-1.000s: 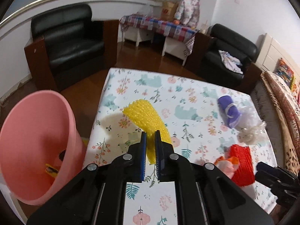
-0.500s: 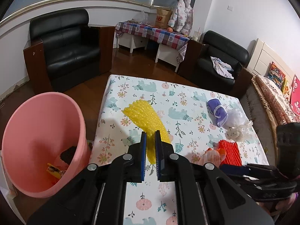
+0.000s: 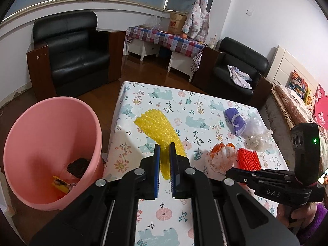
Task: Collect trash
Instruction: 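Grasp the orange-and-pink net bag with the right tool while the left tool holds the yellow net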
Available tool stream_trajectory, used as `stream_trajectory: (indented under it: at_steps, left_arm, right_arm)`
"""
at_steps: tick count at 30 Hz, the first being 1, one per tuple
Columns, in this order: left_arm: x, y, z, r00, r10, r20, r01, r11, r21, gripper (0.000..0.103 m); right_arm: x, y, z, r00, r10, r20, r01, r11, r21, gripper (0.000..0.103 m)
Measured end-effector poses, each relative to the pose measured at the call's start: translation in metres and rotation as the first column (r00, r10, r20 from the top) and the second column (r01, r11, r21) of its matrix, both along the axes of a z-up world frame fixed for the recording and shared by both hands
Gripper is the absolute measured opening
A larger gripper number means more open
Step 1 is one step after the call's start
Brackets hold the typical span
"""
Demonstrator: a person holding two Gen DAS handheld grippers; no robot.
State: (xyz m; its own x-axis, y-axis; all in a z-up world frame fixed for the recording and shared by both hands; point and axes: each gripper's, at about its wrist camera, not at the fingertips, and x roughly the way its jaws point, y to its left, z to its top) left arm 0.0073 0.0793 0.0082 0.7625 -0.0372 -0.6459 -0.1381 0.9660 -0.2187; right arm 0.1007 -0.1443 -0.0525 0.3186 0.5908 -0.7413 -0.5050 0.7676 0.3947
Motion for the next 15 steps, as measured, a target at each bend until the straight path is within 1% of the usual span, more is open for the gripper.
stream_trajectory:
  at_steps: [4,6,7,8,13,15]
  left_arm:
    - [-0.005,0.004,0.003,1.000,0.002,0.015,-0.002,1.000,-0.003,0.008]
    - [-0.006,0.005,0.004,1.000,0.003,0.021,-0.003,1.000,0.002,0.008]
    - [-0.007,0.005,0.004,1.000,0.004,0.024,-0.004,1.000,0.004,0.008]
    - [-0.007,0.006,0.003,1.000,0.005,0.024,-0.005,1.000,0.003,0.008]
    - [-0.008,0.008,0.000,1.000,0.004,0.018,-0.004,1.000,-0.010,0.008]
    - [-0.008,0.008,0.000,1.000,0.004,0.016,-0.004,1.000,-0.010,0.008]
  right_arm:
    - [-0.007,-0.005,0.009,1.000,-0.008,0.021,0.007,1.000,0.012,0.005]
    - [-0.009,-0.007,0.010,1.000,-0.008,0.022,0.008,1.000,0.019,0.022]
    - [-0.009,-0.007,0.010,1.000,-0.010,0.019,0.010,1.000,0.024,0.041]
    - [-0.010,-0.007,0.011,1.000,-0.013,0.022,0.013,1.000,0.026,0.048]
    - [-0.008,0.004,0.008,1.000,0.002,0.026,-0.002,1.000,0.004,0.048]
    - [-0.007,0.010,0.009,0.999,0.012,0.053,-0.011,1.000,-0.017,0.048]
